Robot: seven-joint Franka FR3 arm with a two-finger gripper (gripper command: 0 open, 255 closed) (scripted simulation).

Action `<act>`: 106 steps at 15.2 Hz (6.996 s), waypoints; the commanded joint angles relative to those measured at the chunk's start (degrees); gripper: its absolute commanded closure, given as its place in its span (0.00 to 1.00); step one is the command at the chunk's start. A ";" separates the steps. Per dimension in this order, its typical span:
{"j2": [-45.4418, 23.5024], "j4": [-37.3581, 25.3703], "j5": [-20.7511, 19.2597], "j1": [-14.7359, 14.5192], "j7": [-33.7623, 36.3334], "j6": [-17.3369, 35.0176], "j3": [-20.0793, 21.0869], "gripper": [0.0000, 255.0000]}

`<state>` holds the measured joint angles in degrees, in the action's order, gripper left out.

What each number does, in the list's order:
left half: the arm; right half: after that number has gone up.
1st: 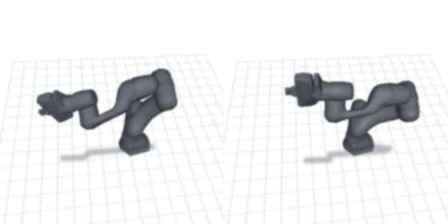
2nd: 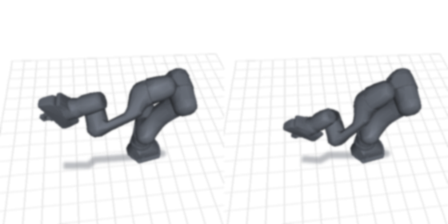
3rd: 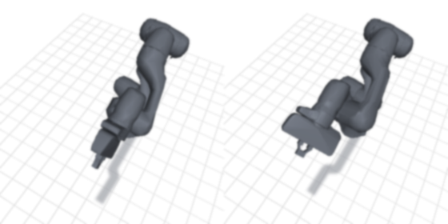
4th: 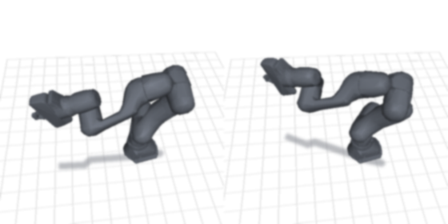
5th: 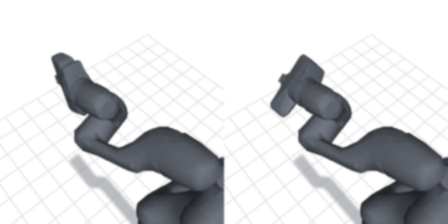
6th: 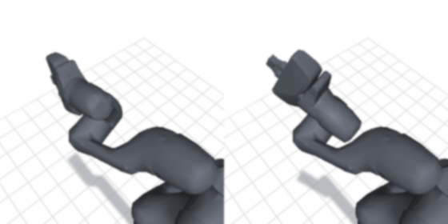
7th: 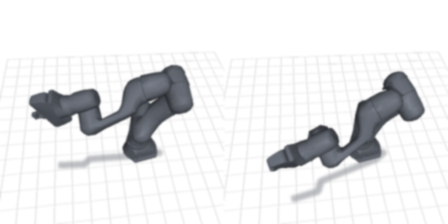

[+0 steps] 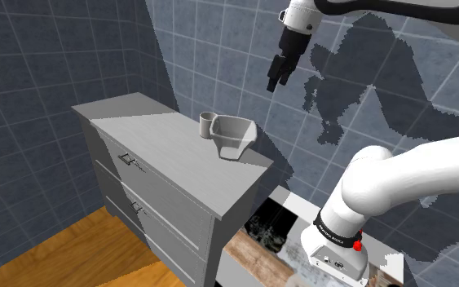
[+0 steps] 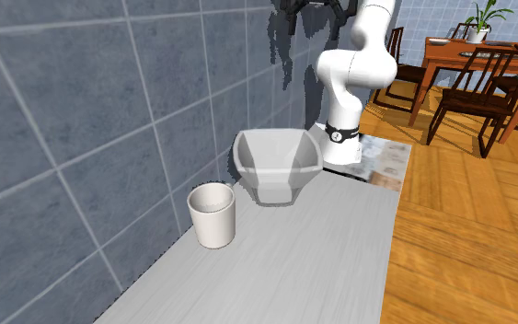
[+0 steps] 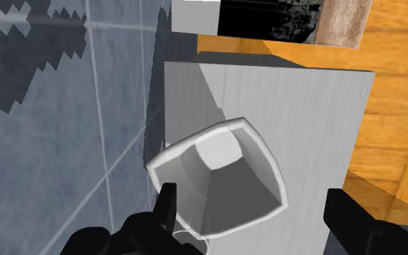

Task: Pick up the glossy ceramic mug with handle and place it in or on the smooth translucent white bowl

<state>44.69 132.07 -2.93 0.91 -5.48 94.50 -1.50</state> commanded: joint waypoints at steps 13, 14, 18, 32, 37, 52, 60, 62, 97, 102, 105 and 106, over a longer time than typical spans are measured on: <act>-25.23 -6.83 -0.60 -0.52 -0.89 14.33 -0.42 0.00; -27.46 -7.86 -0.63 -0.56 -0.97 15.19 -0.44 0.00; -36.48 -12.71 -0.73 -0.66 -1.29 18.00 -0.47 0.00; -64.86 -34.11 -0.93 -0.73 -2.33 20.90 -0.31 0.00; -66.12 -31.97 -0.99 -0.60 -2.29 24.30 -0.38 0.00; -66.57 -31.38 -1.01 -0.55 -2.27 25.34 -0.40 1.00; -65.30 -32.71 -0.96 -0.57 -2.44 22.75 -0.39 1.00; -64.73 -33.46 -0.94 -0.58 -2.53 21.43 -0.39 1.00; -59.44 -52.42 -0.72 -0.90 -3.75 -2.80 -0.30 1.00; -46.76 -36.77 -1.08 -1.83 -2.06 0.06 0.29 1.00; -39.79 -29.17 -1.14 -2.31 -1.04 0.62 0.77 1.00; -37.53 -26.86 -1.13 -2.47 -0.70 0.65 0.95 1.00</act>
<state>4.30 102.14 -4.06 -1.34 -6.67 94.98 -0.78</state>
